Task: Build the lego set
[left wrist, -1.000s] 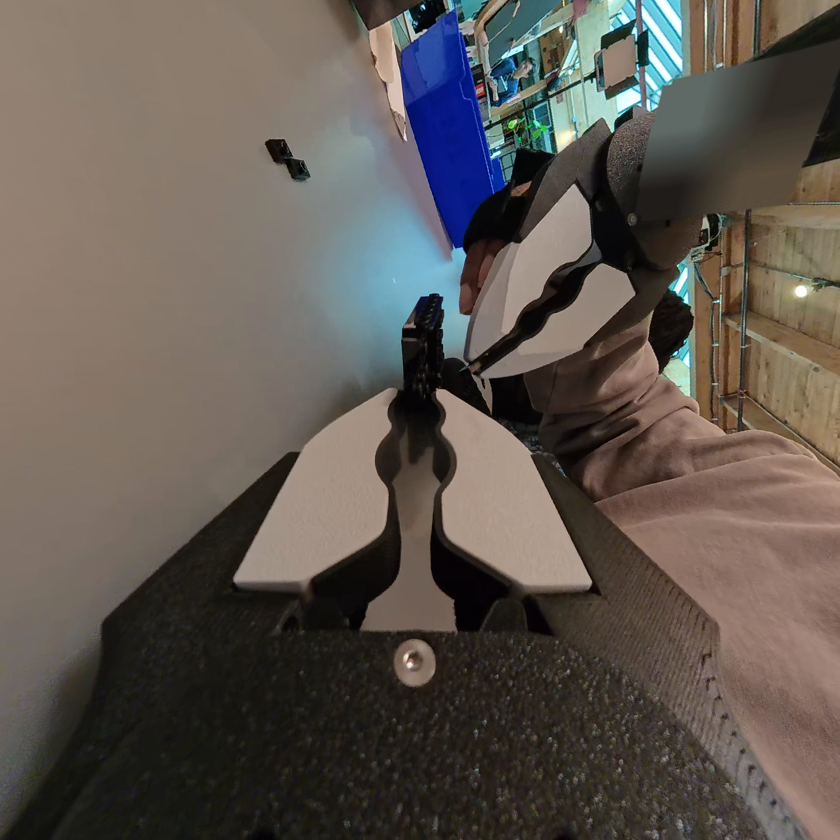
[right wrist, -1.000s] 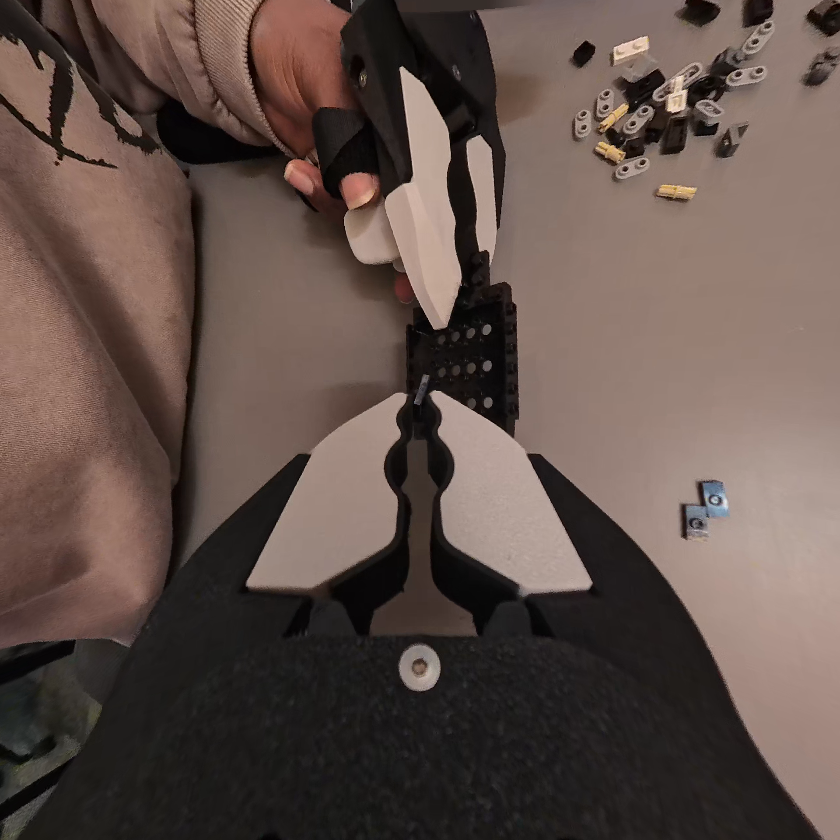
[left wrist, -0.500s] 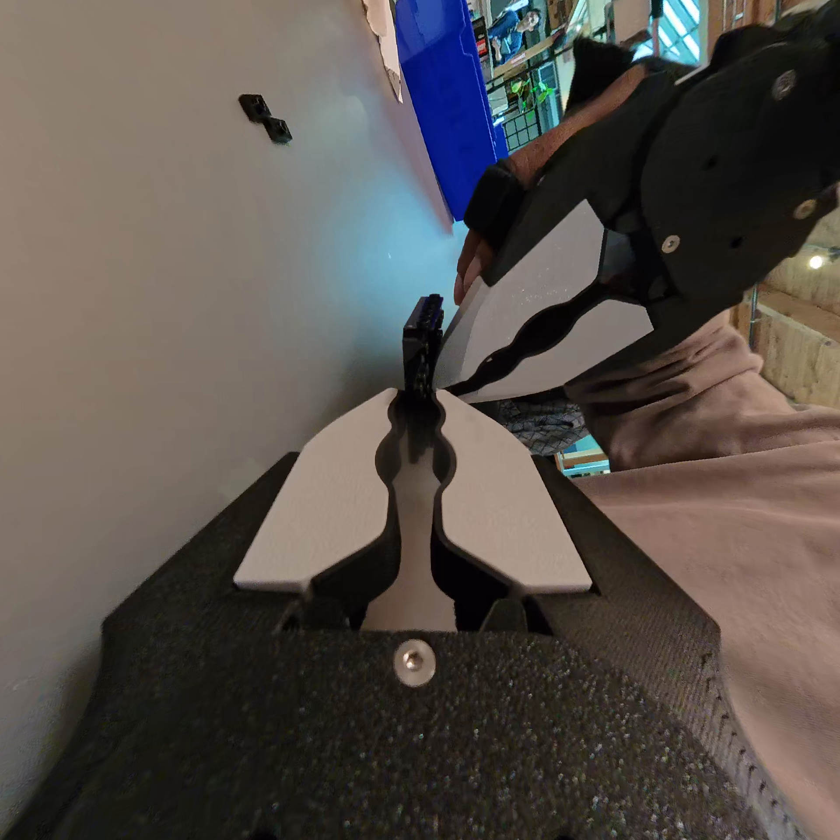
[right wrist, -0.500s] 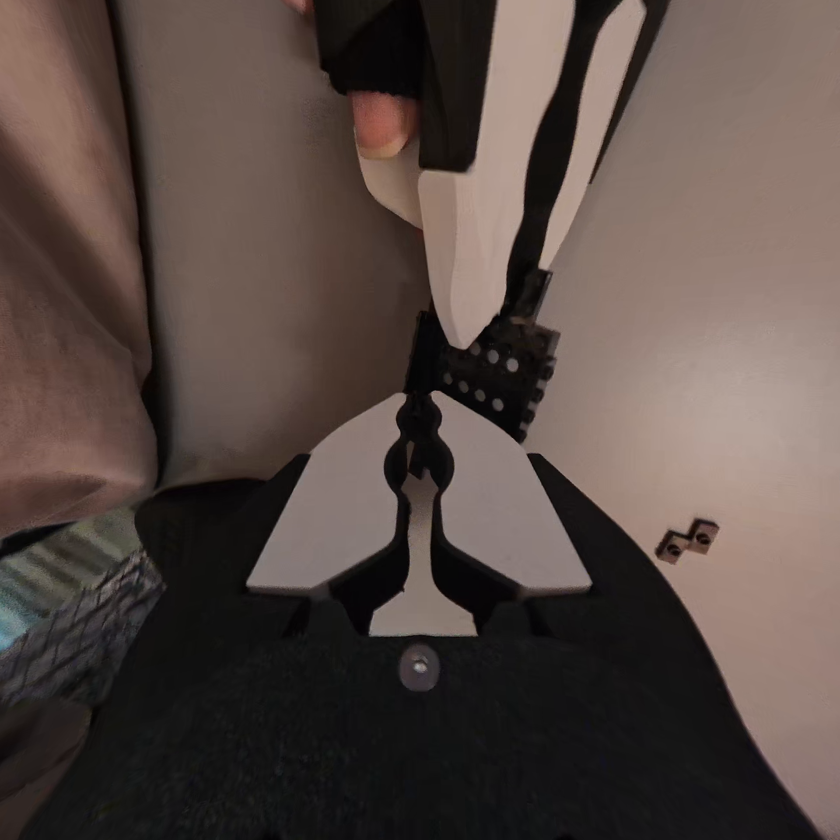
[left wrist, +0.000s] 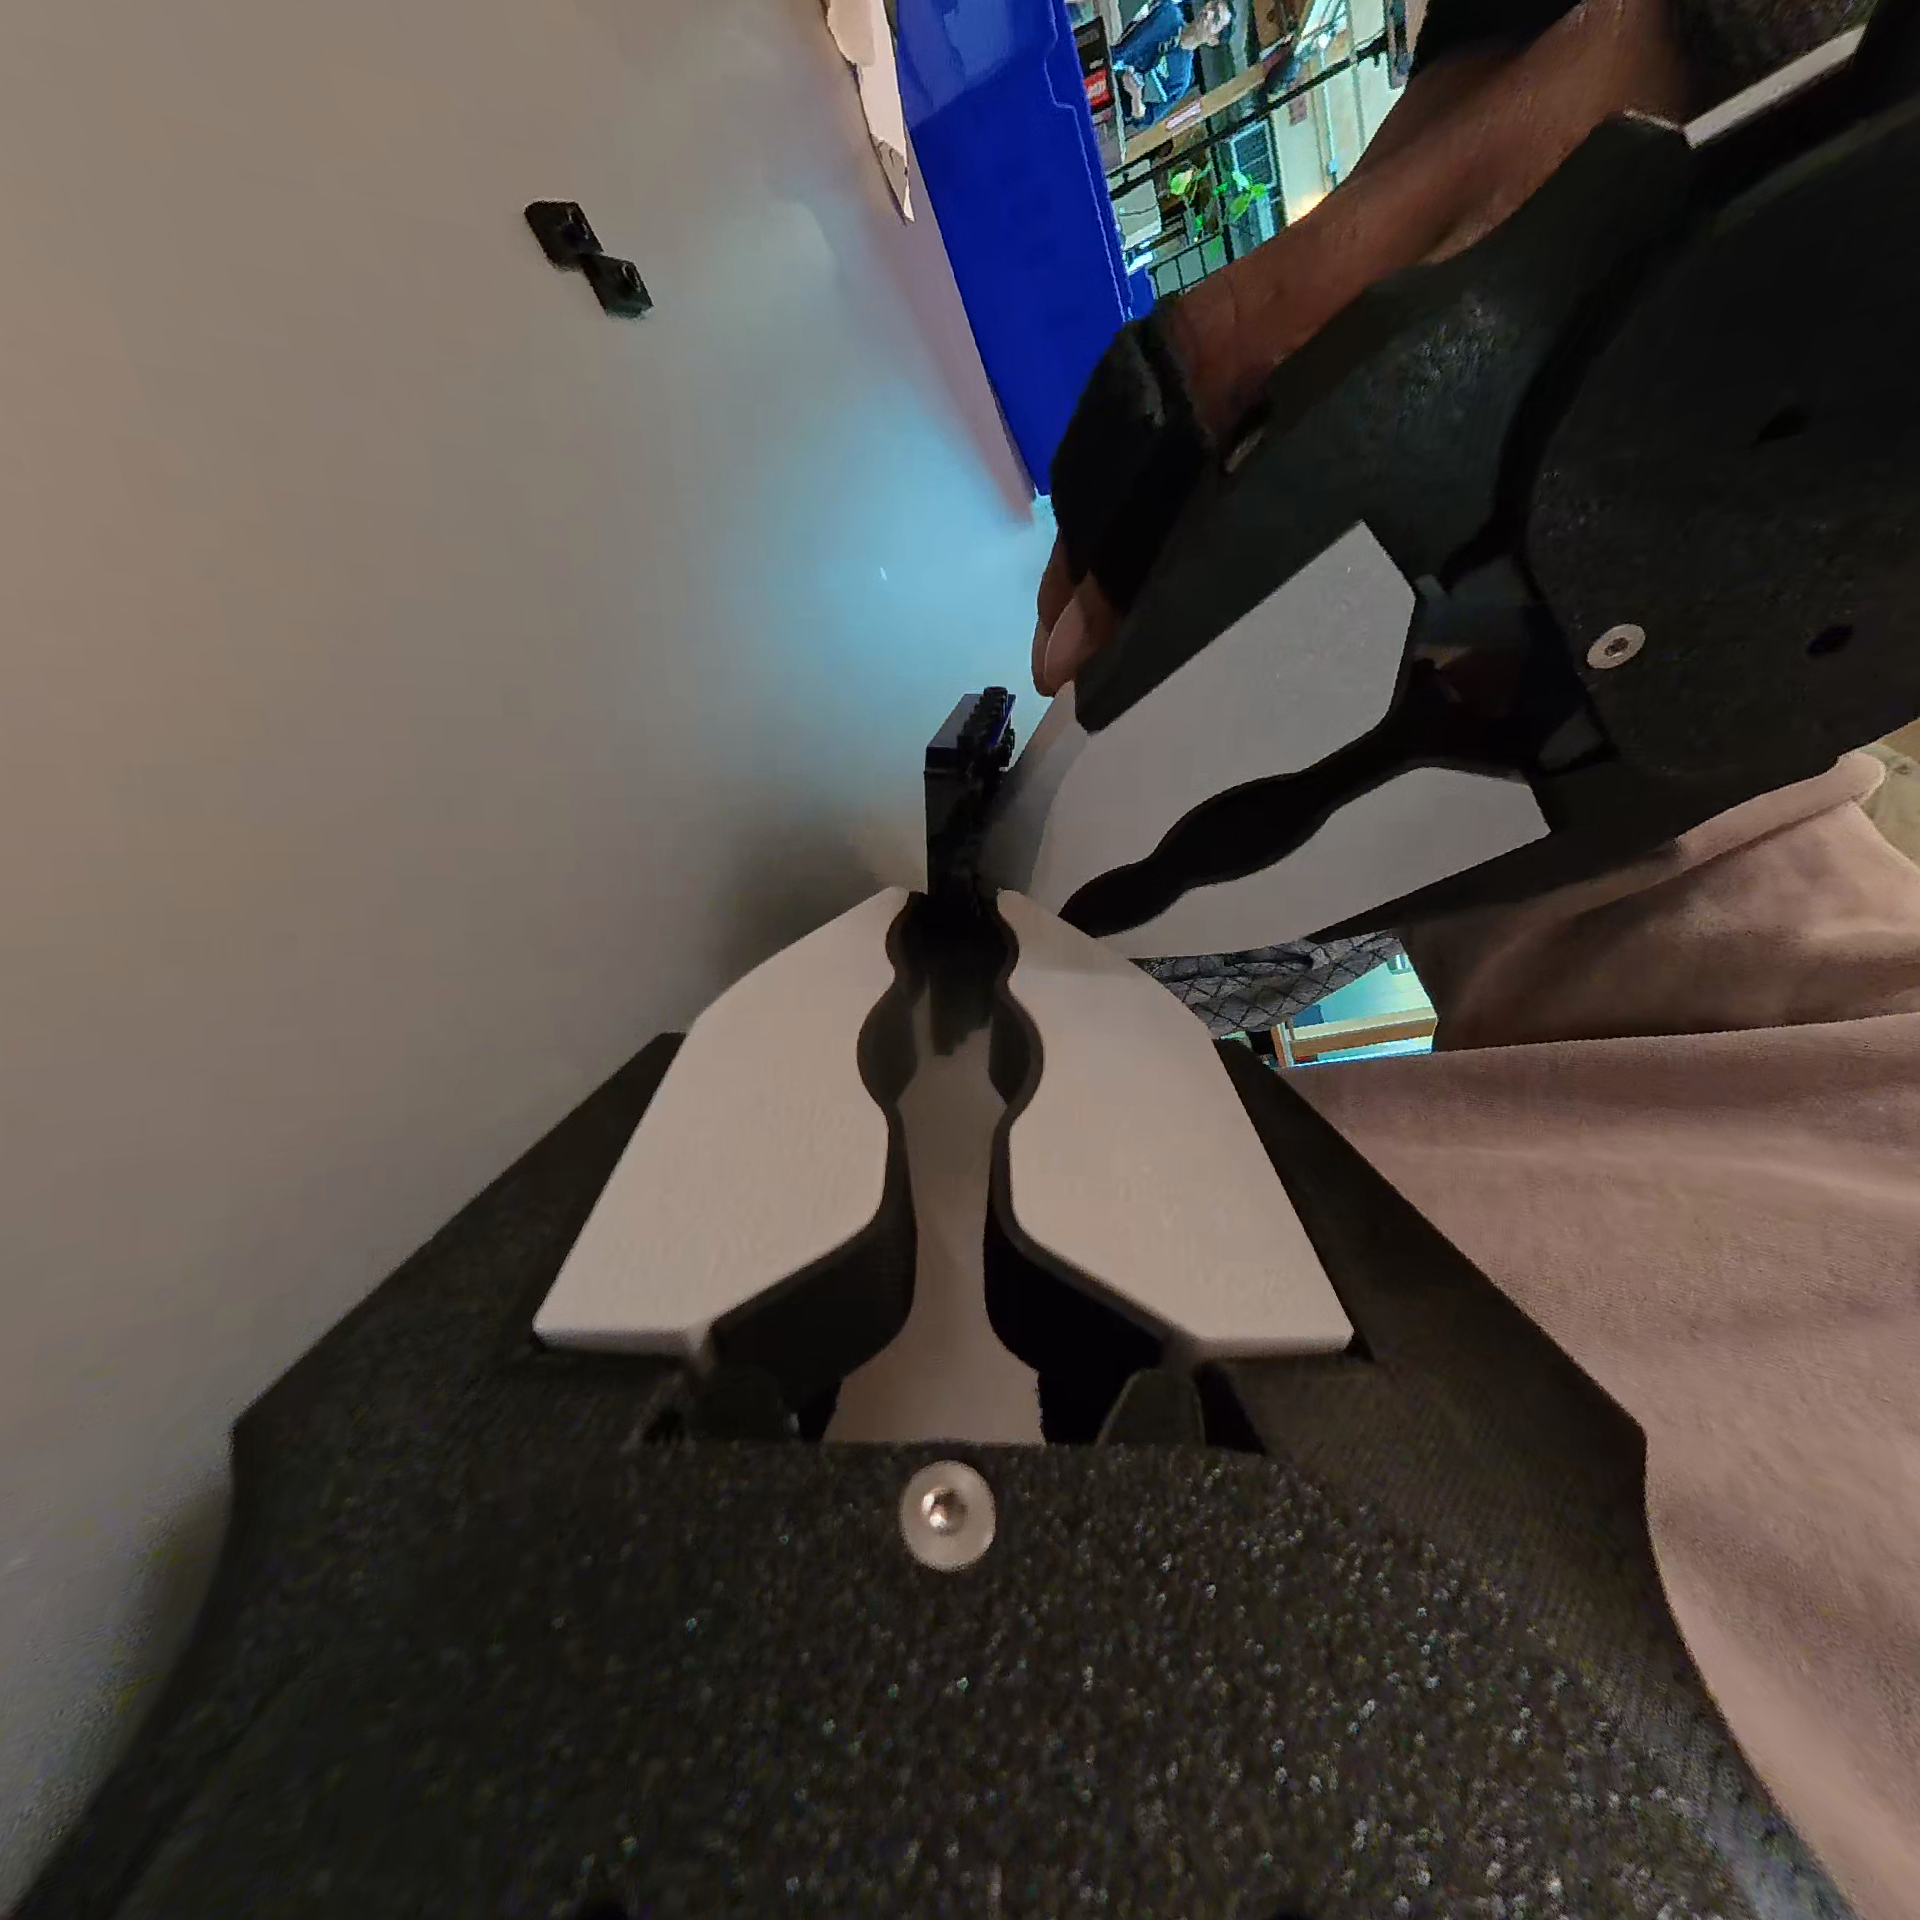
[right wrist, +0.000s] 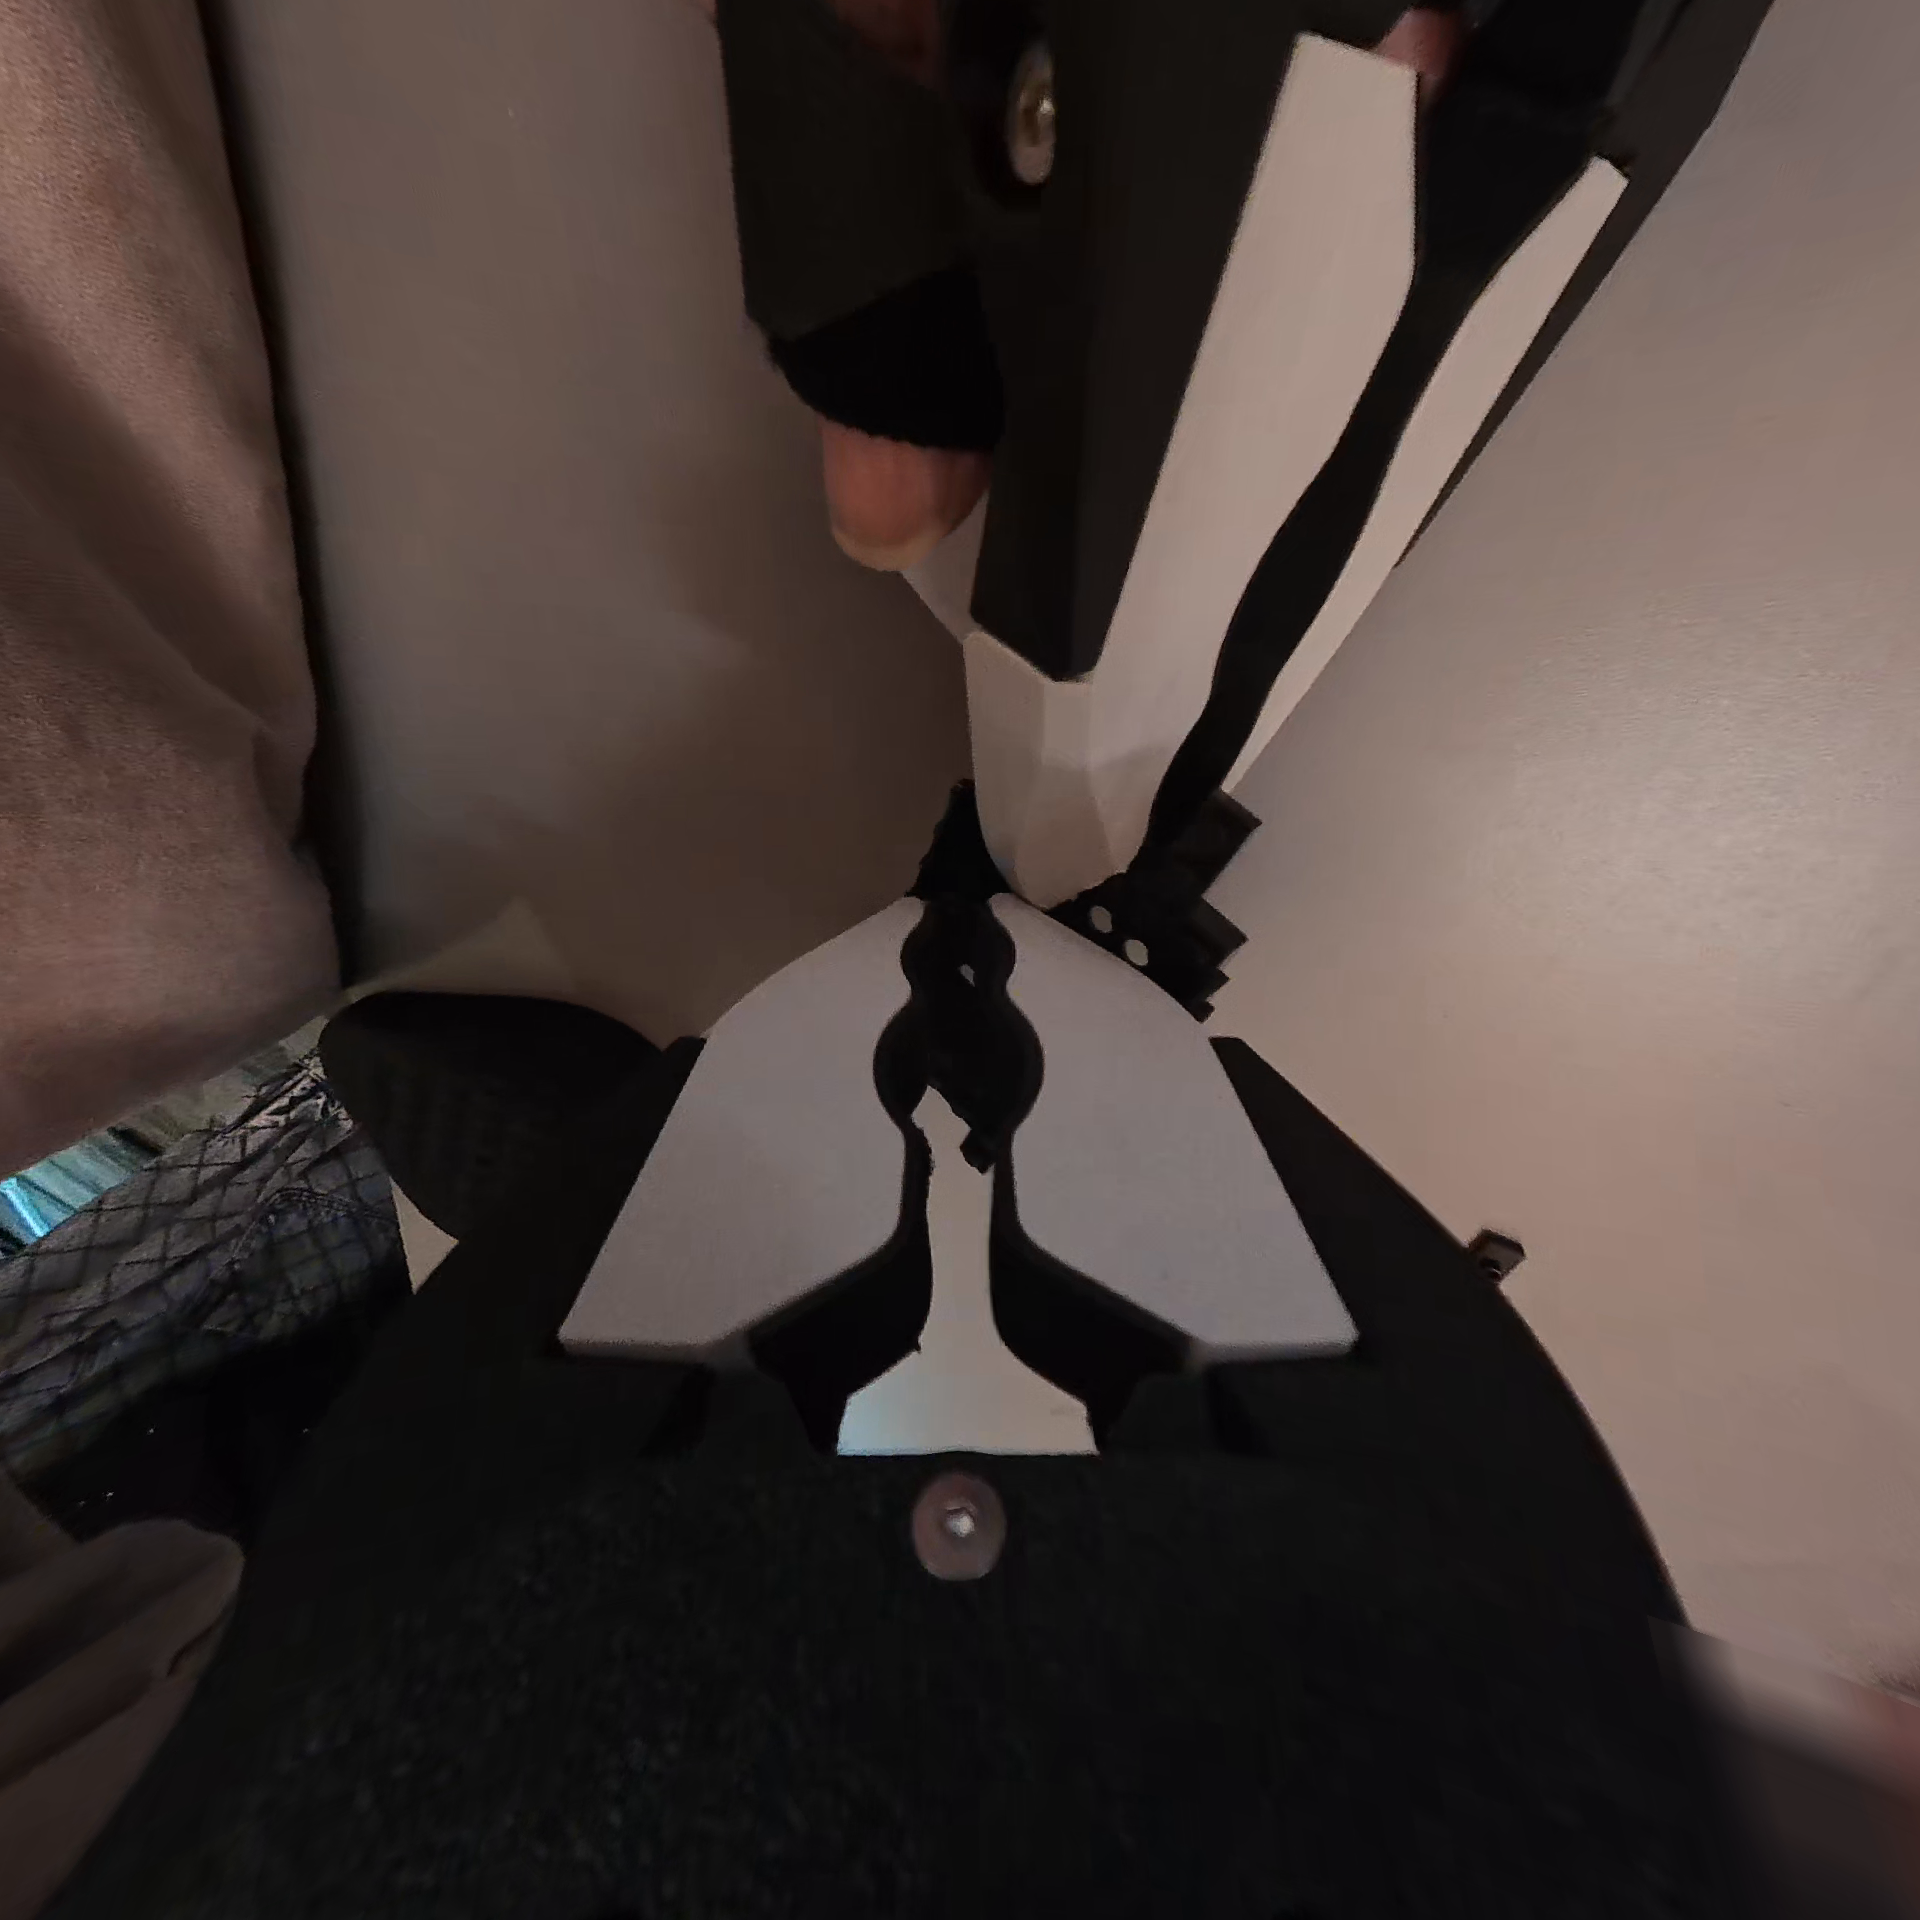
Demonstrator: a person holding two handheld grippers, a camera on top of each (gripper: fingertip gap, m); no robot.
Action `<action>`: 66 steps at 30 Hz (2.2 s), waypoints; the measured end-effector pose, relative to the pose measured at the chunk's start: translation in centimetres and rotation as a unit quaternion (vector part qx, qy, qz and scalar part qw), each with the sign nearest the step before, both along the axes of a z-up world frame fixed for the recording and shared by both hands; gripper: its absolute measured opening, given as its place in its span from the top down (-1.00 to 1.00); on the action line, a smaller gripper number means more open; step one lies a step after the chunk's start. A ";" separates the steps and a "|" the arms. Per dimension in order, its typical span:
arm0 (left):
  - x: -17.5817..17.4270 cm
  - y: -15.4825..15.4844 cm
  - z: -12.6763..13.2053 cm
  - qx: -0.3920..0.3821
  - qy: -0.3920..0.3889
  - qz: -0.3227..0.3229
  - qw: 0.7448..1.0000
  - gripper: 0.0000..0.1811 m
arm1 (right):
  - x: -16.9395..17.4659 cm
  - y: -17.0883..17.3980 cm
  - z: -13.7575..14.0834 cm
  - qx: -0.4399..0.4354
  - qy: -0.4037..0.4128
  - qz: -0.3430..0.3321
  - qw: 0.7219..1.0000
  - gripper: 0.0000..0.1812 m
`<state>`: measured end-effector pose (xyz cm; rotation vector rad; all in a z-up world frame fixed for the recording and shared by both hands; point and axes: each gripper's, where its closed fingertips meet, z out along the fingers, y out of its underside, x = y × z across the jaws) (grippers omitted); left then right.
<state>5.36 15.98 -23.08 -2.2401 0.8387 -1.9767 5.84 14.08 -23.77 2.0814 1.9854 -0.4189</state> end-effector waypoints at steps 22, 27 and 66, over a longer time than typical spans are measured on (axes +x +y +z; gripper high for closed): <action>-0.2 1.7 0.6 -0.022 -0.021 0.042 0.999 0.90 | 0.5 3.2 6.1 0.284 0.296 -0.210 0.887 0.83; -0.2 1.8 0.3 -0.025 -0.019 0.044 0.999 0.90 | 1.3 1.8 4.6 0.324 0.299 -0.239 0.865 0.88; -0.3 2.2 0.5 -0.001 -0.013 0.058 0.998 0.90 | 0.0 3.2 2.4 0.336 0.182 -0.175 0.907 0.92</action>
